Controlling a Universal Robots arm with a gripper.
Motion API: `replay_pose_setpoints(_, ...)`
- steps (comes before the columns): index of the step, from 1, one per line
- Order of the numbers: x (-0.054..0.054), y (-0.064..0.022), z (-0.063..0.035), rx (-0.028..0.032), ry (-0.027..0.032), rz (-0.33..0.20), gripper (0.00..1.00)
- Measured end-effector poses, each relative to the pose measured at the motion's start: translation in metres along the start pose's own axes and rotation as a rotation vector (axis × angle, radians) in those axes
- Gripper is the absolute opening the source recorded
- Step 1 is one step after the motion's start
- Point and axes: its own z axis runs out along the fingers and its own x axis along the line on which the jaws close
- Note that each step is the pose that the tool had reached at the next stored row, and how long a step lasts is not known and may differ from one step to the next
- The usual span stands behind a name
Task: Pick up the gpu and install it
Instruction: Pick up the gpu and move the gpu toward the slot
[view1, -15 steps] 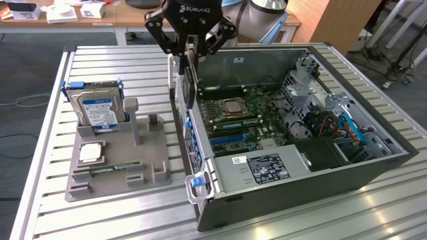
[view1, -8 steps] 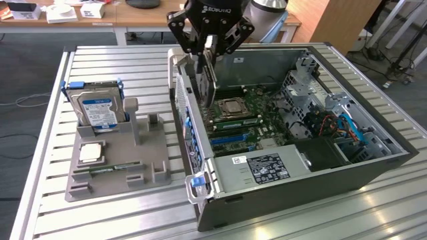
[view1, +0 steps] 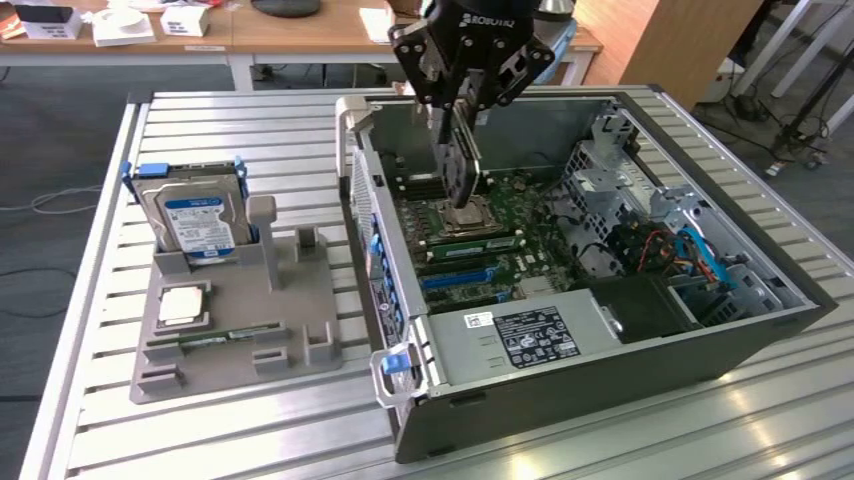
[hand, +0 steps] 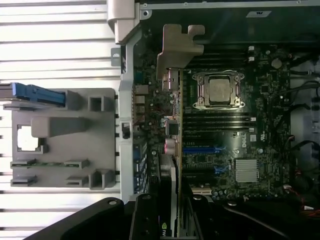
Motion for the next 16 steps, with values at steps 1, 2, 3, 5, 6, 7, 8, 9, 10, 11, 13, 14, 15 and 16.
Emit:
replay_pose_setpoints(1,-0.004,0.0002,-0.0001,-0.0007,0.0000,0.000,0.27)
replay_pose_setpoints(2,-0.009,0.0003,-0.0003,-0.0015,0.0001,0.000,0.27)
replay_pose_setpoints(3,-0.014,0.0005,-0.0004,-0.0023,0.0001,0.000,0.27)
replay_pose_setpoints(5,-0.023,0.0009,-0.0007,-0.0039,0.0002,-0.001,0.27)
replay_pose_setpoints(6,-0.027,0.0011,-0.0008,-0.0047,0.0003,-0.001,0.27)
replay_pose_setpoints(7,-0.032,0.0013,-0.0010,-0.0055,0.0003,-0.001,0.27)
replay_pose_setpoints(8,-0.036,0.0015,-0.0011,-0.0063,0.0003,-0.001,0.27)
replay_pose_setpoints(9,-0.041,0.0017,-0.0013,-0.0070,0.0004,-0.001,0.27)
replay_pose_setpoints(10,-0.046,0.0018,-0.0014,-0.0079,0.0004,-0.002,0.27)
replay_pose_setpoints(11,-0.050,0.0020,-0.0016,-0.0087,0.0005,-0.002,0.27)
replay_pose_setpoints(13,-0.059,0.0024,-0.0018,-0.0104,0.0006,-0.002,0.27)
replay_pose_setpoints(14,-0.064,0.0026,-0.0019,-0.0111,0.0006,-0.002,0.27)
replay_pose_setpoints(15,-0.068,0.0028,-0.0020,-0.0119,0.0007,-0.003,0.27)
replay_pose_setpoints(16,-0.073,0.0030,-0.0022,-0.0125,0.0007,-0.003,0.27)
